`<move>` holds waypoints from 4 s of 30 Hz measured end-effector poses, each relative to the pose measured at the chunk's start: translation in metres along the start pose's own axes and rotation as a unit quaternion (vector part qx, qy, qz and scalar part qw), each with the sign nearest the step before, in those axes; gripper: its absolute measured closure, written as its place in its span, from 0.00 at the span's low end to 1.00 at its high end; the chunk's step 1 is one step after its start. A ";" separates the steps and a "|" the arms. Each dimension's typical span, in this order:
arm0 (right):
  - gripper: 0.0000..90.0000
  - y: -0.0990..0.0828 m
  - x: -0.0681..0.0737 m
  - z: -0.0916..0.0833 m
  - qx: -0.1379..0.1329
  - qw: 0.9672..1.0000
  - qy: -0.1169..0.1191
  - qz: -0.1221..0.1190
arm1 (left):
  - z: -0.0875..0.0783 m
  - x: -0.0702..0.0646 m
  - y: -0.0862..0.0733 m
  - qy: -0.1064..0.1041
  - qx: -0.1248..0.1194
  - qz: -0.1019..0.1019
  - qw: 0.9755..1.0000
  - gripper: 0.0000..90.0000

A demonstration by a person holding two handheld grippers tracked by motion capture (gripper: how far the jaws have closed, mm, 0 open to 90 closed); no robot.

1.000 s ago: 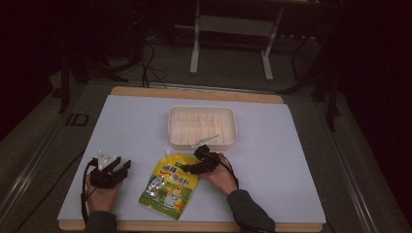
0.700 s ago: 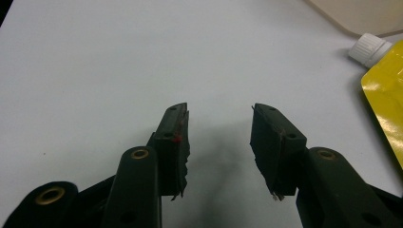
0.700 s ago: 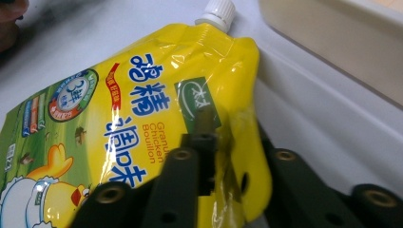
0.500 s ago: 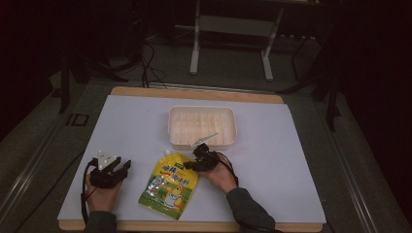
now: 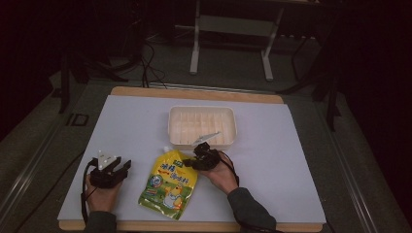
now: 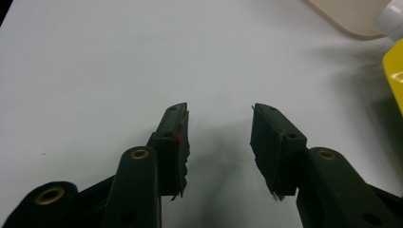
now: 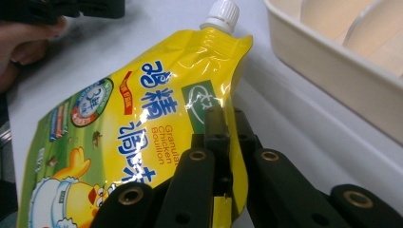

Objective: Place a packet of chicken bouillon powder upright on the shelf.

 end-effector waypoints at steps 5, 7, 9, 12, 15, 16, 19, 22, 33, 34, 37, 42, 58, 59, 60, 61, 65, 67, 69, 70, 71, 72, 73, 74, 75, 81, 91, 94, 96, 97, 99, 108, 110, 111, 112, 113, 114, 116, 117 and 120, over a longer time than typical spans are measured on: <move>1.00 0.005 0.006 -0.005 -0.004 1.000 0.002 -0.009 | 0.000 0.000 0.000 0.000 0.000 0.000 1.000 0.63; 1.00 0.008 0.009 -0.008 -0.007 1.000 0.001 -0.009 | 0.000 0.000 0.000 0.000 0.000 0.000 1.000 0.63; 1.00 0.011 0.011 -0.011 -0.011 1.000 0.004 -0.005 | 0.000 0.000 0.000 0.000 -0.001 0.000 1.000 0.63; 1.00 0.017 0.016 -0.015 -0.023 1.000 0.012 -0.001 | 0.000 0.000 0.000 0.000 -0.001 0.000 1.000 0.63; 1.00 0.023 0.021 -0.017 -0.030 0.999 0.014 -0.009 | 0.000 0.000 0.000 -0.001 -0.001 0.000 1.000 0.63; 1.00 0.024 0.023 -0.018 -0.029 0.999 0.014 -0.012 | 0.000 0.000 0.000 -0.001 -0.001 0.000 1.000 0.63; 1.00 0.030 0.029 -0.021 -0.038 0.999 0.023 -0.016 | 0.000 0.000 0.001 -0.001 -0.002 -0.002 1.000 0.63; 1.00 0.036 0.038 -0.026 -0.045 0.998 0.028 -0.023 | 0.000 0.000 0.000 -0.001 -0.002 -0.002 1.000 0.63; 1.00 0.058 0.065 -0.052 -0.063 0.996 0.015 -0.065 | 0.000 0.000 0.001 -0.001 -0.003 -0.003 1.000 0.63; 1.00 0.059 0.066 -0.054 -0.063 0.996 0.013 -0.068 | 0.000 0.000 0.000 0.000 -0.002 -0.002 1.000 0.63; 1.00 0.064 0.070 -0.064 -0.068 0.994 0.006 -0.079 | 0.000 0.000 0.000 0.000 -0.002 -0.001 1.000 0.63; 1.00 0.071 0.070 -0.076 -0.079 0.993 -0.003 -0.085 | 0.000 0.000 0.000 0.001 -0.002 0.000 1.000 0.63; 1.00 0.073 0.058 -0.116 -0.096 0.993 -0.031 -0.068 | 0.000 0.000 0.000 0.002 -0.002 0.000 1.000 0.63; 1.00 0.073 0.057 -0.118 -0.098 0.992 -0.032 -0.067 | 0.000 0.000 0.000 0.003 -0.002 0.000 1.000 0.63; 1.00 0.072 0.056 -0.120 -0.100 0.992 -0.033 -0.064 | -0.001 0.000 0.000 0.003 -0.003 0.000 1.000 0.63; 1.00 0.072 0.055 -0.122 -0.103 0.992 -0.035 -0.062 | -0.001 0.000 0.000 0.003 -0.002 0.000 1.000 0.63; 1.00 0.072 0.050 -0.131 -0.110 0.991 -0.046 -0.052 | -0.001 0.000 0.001 0.003 -0.003 -0.001 1.000 0.63; 1.00 0.073 0.048 -0.135 -0.115 0.991 -0.047 -0.049 | -0.001 0.000 0.001 0.003 -0.003 -0.001 1.000 0.63; 1.00 0.073 0.047 -0.136 -0.117 0.991 -0.049 -0.048 | -0.001 0.000 0.001 0.003 -0.003 -0.002 1.000 0.63; 1.00 0.073 0.047 -0.136 -0.117 0.991 -0.049 -0.048 | -0.001 0.000 0.001 0.003 -0.003 -0.002 1.000 0.63; 1.00 0.073 0.047 -0.138 -0.119 0.991 -0.050 -0.046 | -0.001 0.000 0.001 0.003 -0.003 -0.003 1.000 0.63; 1.00 0.074 0.045 -0.142 -0.124 0.990 -0.052 -0.041 | -0.001 0.000 0.001 0.003 -0.003 -0.003 1.000 0.63; 1.00 0.074 0.045 -0.144 -0.125 0.990 -0.053 -0.040 | -0.001 0.000 0.001 0.003 -0.003 -0.002 1.000 0.63; 1.00 0.075 0.044 -0.145 -0.128 0.990 -0.054 -0.039 | -0.001 0.000 0.001 0.003 -0.003 -0.002 1.000 0.63; 1.00 0.076 0.044 -0.147 -0.131 0.989 -0.056 -0.037 | -0.001 0.000 0.001 0.003 -0.003 -0.002 1.000 0.63; 1.00 0.082 0.041 -0.157 -0.147 0.986 -0.067 -0.032 | -0.001 0.000 0.000 0.003 -0.002 -0.004 1.000 0.63; 1.00 0.099 0.032 -0.170 -0.184 0.979 -0.088 -0.016 | -0.001 0.000 0.001 0.003 -0.003 -0.004 1.000 0.62; 1.00 0.103 0.027 -0.173 -0.197 0.976 -0.096 -0.007 | -0.001 0.000 0.001 0.003 -0.003 -0.004 1.000 0.62; 1.00 0.106 0.025 -0.175 -0.207 0.973 -0.102 -0.001 | -0.001 0.000 0.001 0.003 -0.003 -0.004 1.000 0.62; 1.00 0.107 0.023 -0.175 -0.211 0.972 -0.105 0.001 | -0.001 0.000 0.001 0.003 -0.003 -0.004 1.000 0.62; 1.00 0.108 0.021 -0.176 -0.218 0.970 -0.112 0.006 | -0.001 0.000 0.001 0.003 -0.003 -0.004 1.000 0.62; 1.00 0.114 0.012 -0.176 -0.231 0.963 -0.137 0.012 | -0.001 0.000 0.001 0.003 -0.004 -0.004 1.000 0.62; 1.00 0.115 0.010 -0.176 -0.236 0.962 -0.139 0.016 | -0.001 0.000 0.001 0.003 -0.004 -0.004 1.000 0.62; 1.00 0.115 0.010 -0.176 -0.236 0.962 -0.139 0.016 | -0.001 0.000 0.001 0.003 -0.004 -0.004 1.000 0.62; 1.00 0.115 0.009 -0.177 -0.239 0.961 -0.140 0.018 | -0.001 0.000 0.001 0.003 -0.004 -0.004 1.000 0.62; 1.00 0.115 0.009 -0.177 -0.239 0.961 -0.140 0.018 | -0.001 0.000 0.001 0.003 -0.004 -0.004 1.000 0.62; 1.00 0.117 0.007 -0.177 -0.245 0.959 -0.143 0.023 | -0.001 0.000 0.001 0.003 -0.004 -0.004 1.000 0.62; 1.00 0.118 0.005 -0.179 -0.252 0.956 -0.148 0.026 | -0.001 0.000 0.001 0.003 -0.004 -0.004 1.000 0.62; 1.00 0.118 0.003 -0.179 -0.254 0.955 -0.150 0.028 | -0.001 0.000 0.001 0.003 -0.004 -0.004 1.000 0.62; 1.00 0.120 0.000 -0.183 -0.263 0.951 -0.157 0.033 | -0.001 0.000 0.001 0.003 -0.004 -0.004 1.000 0.62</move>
Point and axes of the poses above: each handheld gripper's, and its own axes: z roughly forward along the jaws, y roughly out of its top, x roughly to its left, the point moved 9 cm from there along z, roughly forward along the jaws, and after that the axes turned 14 degrees about y, right-handed, at the moved point
